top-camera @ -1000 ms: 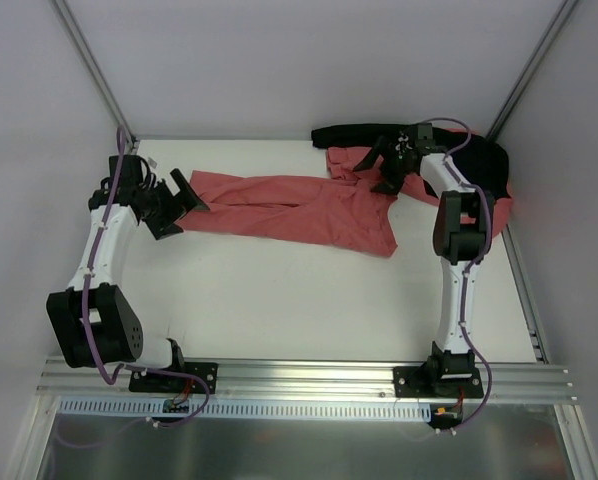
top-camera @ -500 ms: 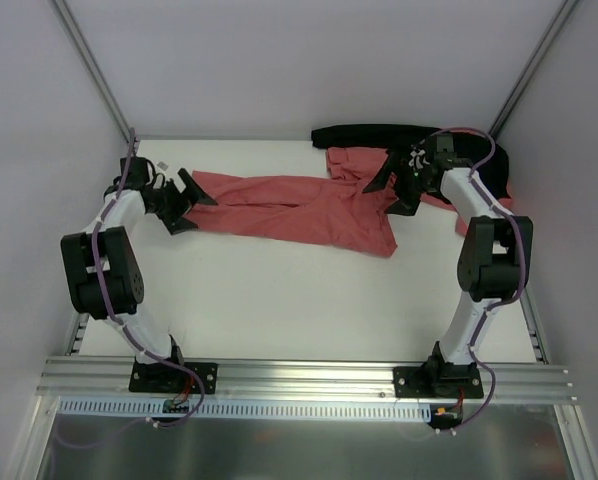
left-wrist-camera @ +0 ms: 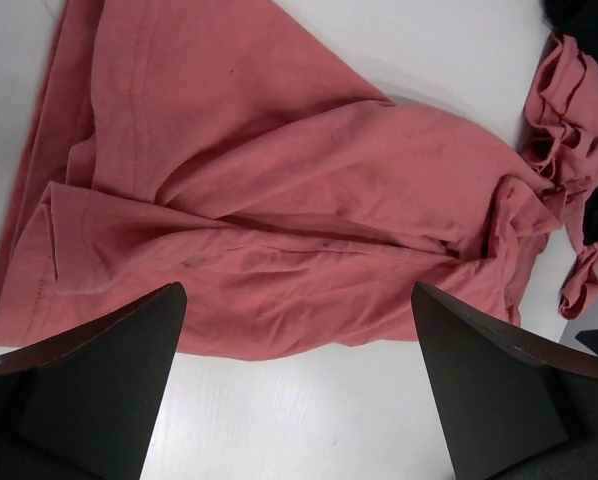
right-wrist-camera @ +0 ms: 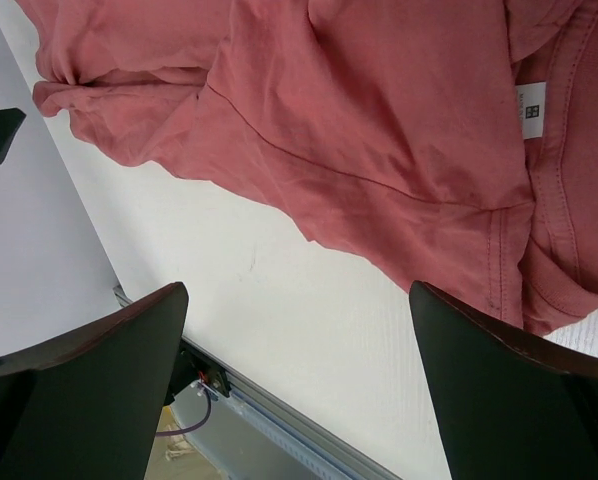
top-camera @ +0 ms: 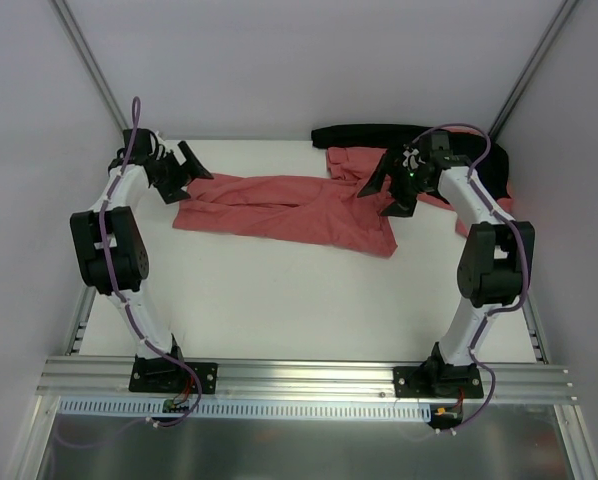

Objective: Fold and stack the t-shirts
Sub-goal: Fold the other side of the tshirt into a rectangle

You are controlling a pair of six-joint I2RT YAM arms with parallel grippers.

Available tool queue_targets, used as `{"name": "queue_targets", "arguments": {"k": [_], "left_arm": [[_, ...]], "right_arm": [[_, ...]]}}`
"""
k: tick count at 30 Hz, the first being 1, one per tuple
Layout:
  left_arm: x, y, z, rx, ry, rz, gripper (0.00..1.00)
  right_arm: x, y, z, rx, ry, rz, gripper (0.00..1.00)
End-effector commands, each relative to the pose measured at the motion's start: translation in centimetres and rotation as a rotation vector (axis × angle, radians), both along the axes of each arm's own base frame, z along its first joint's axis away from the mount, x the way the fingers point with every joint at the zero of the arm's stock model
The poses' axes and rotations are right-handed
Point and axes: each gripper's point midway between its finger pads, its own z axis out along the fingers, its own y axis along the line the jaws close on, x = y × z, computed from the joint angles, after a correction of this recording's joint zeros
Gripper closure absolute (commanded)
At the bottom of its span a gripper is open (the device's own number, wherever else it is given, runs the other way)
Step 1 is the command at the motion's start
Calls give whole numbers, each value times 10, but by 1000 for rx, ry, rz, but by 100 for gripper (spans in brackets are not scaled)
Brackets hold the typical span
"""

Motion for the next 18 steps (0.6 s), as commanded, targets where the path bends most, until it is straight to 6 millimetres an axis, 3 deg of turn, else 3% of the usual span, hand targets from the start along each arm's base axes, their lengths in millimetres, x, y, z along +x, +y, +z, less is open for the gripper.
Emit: {"name": "queue_targets", "arguments": {"k": [1, 8, 18], "left_arm": [[-1, 6, -10, 1, 41, 5, 1], [-24, 8, -13, 32, 125, -29, 1], [-23, 16, -22, 37, 138, -7, 1]], "right_arm": [[-3, -3, 31, -5, -70, 12, 1], [4, -2, 34, -4, -76, 4, 1], [1, -2, 37, -5, -75, 0, 1]]}}
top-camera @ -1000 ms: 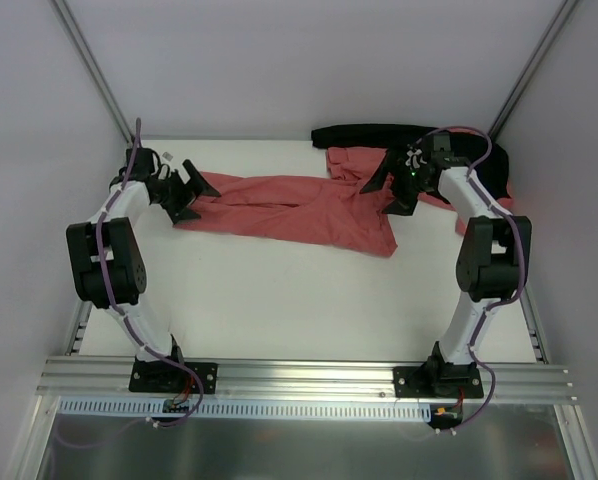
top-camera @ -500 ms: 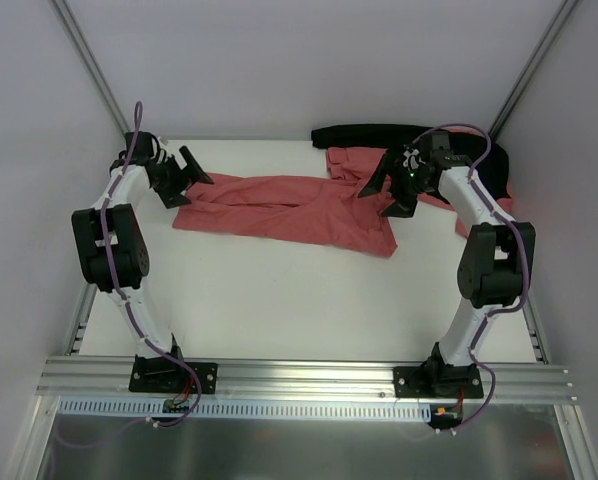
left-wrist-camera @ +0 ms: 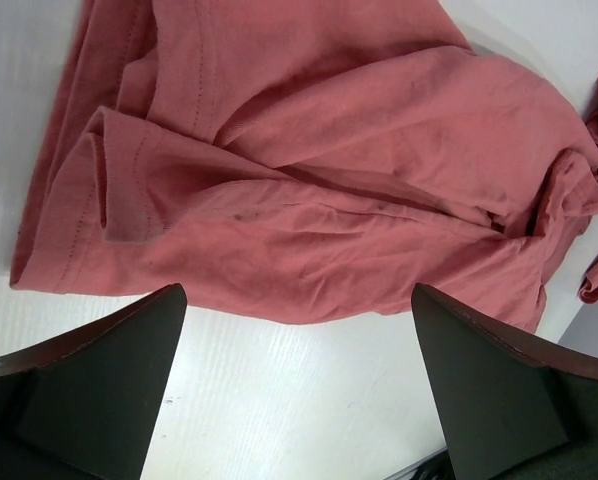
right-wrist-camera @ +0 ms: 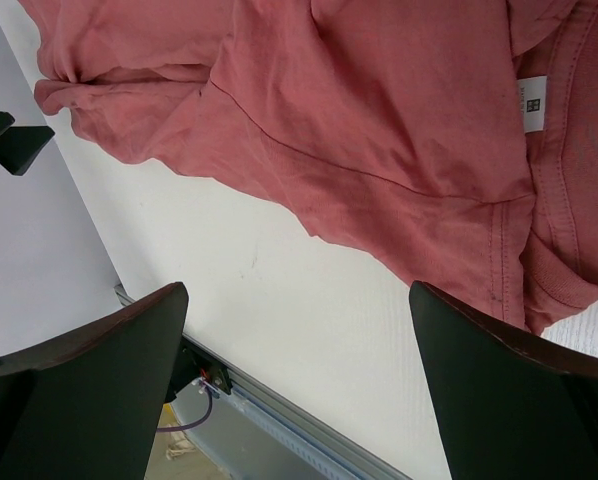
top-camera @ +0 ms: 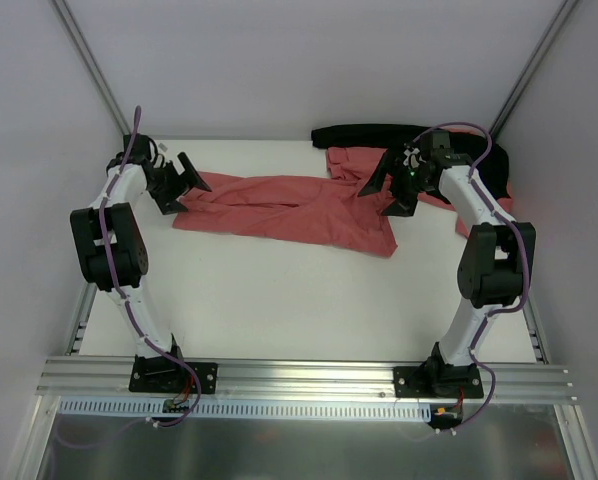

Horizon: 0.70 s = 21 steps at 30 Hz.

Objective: Fold and stack the t-shirts
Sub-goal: Fold the other side of the tshirt into a rectangle

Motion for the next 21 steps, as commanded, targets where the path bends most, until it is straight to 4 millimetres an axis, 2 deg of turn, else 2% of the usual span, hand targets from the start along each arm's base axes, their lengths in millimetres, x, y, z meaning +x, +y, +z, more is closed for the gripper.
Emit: {"name": "queue_targets", "arguments": {"k": [1, 15, 21], "left_arm": [[3, 9, 6, 43, -22, -6, 1], [3, 14, -25, 64, 41, -4, 1], [13, 17, -26, 76, 13, 9, 1]], "right_arm": [[1, -1, 30, -5, -70, 1, 1], [-9, -7, 33, -29, -64, -10, 1], [-12, -9, 37, -35, -66, -14, 1]]}}
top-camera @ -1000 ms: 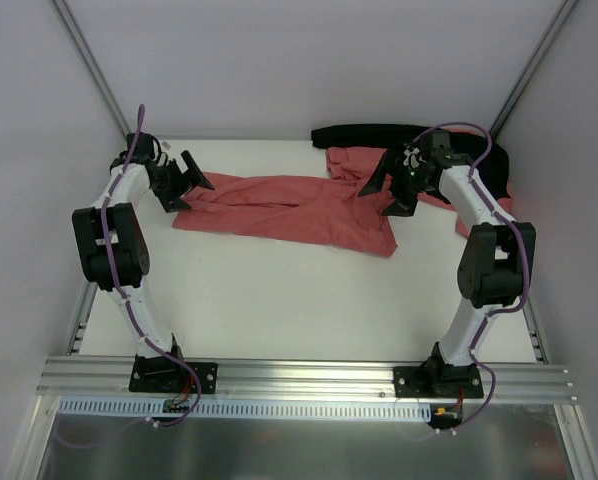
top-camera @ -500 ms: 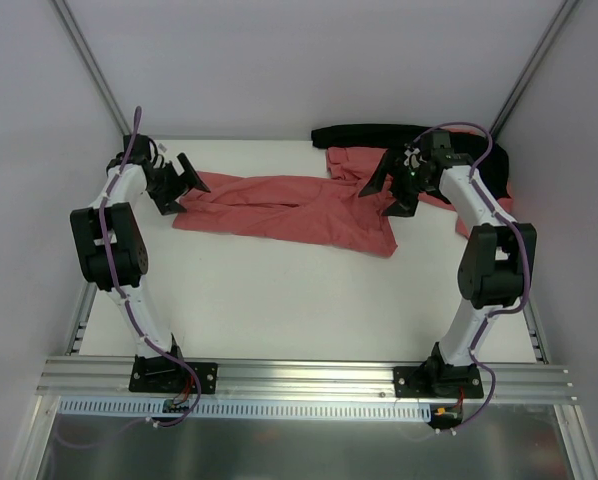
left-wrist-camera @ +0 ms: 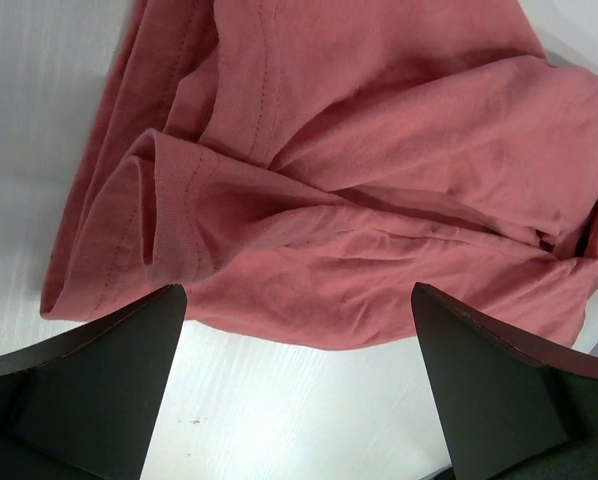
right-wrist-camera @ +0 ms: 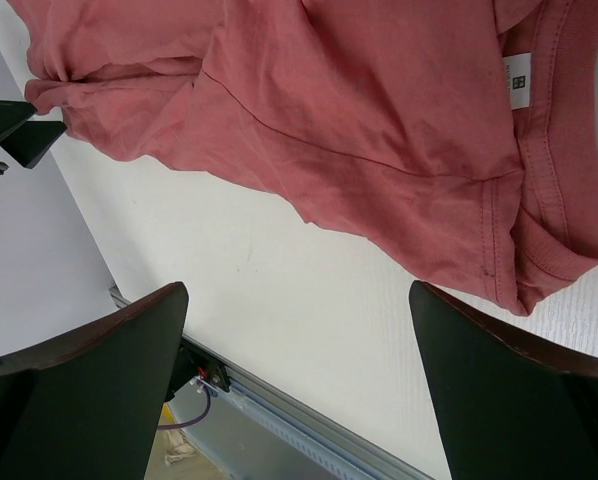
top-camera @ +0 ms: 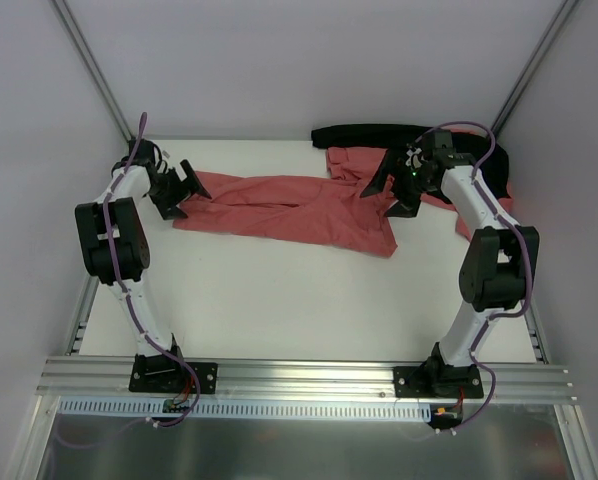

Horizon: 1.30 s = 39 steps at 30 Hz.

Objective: Fold and stack the t-shirts
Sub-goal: Fold the other side of the tshirt into a rectangle

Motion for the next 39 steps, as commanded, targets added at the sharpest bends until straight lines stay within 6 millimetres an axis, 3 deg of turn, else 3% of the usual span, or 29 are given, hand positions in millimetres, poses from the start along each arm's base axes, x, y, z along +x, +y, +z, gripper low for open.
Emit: {"name": "queue_targets", "arguments": {"k": [1, 12, 20, 25, 28, 34, 39], "left_arm": [[15, 10, 5, 33, -46, 8, 1], [50, 13, 0, -2, -94, 74, 2], [64, 17, -12, -7, -101, 116, 1], [73, 28, -8, -1, -110, 162, 1], [68, 30, -13, 10, -72, 158, 1], [46, 28, -14, 29, -45, 131, 1], [31, 25, -18, 27, -24, 118, 1]], "right_arm": [[-5, -4, 31, -7, -73, 2, 1], [-12, -10, 39, -51, -60, 18, 1], [-17, -13, 39, -72, -37, 26, 1], [-22, -13, 32, -81, -15, 26, 1], [-25, -9, 26, -76, -12, 27, 1], [-35, 0, -4, -58, 31, 29, 0], [-43, 19, -54, -70, 145, 67, 0]]}}
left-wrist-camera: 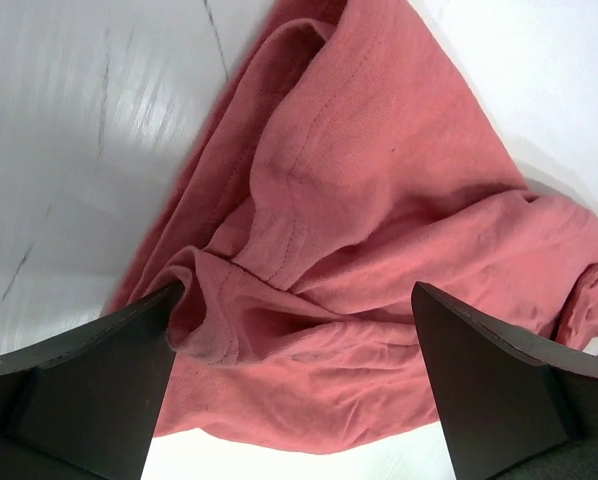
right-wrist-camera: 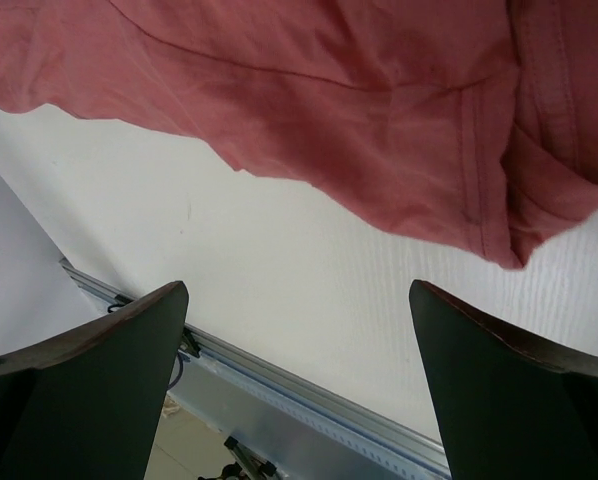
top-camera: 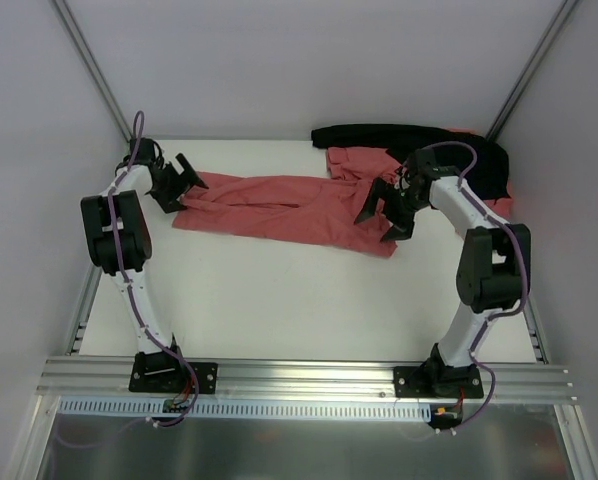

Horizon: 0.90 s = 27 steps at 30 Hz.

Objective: Fold and stack the t-shirts
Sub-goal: Fold the other side of the tshirt into a rectangle

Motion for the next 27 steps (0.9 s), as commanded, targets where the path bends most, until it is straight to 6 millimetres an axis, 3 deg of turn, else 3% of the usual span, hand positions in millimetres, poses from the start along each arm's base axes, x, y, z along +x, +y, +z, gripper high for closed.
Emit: {"name": "queue_targets", "arguments": {"k": [1, 6, 12, 19, 27], "left_arm": [[-22, 5, 1, 20, 38, 0, 1], [-33, 1, -1, 8, 52, -2, 1], [-43, 1, 4, 28, 65, -24, 1], [-71, -4, 9, 31, 97, -35, 1], [-138, -27, 11, -27, 171, -26, 1]], "right_arm": [[9, 18, -22, 12, 8, 25, 1], [29, 36, -55, 26, 72, 30, 1], [41, 39, -84, 16, 109, 27, 0], [66, 39, -90, 7, 93, 24, 1], [112, 38, -84, 51, 63, -21, 1]]}}
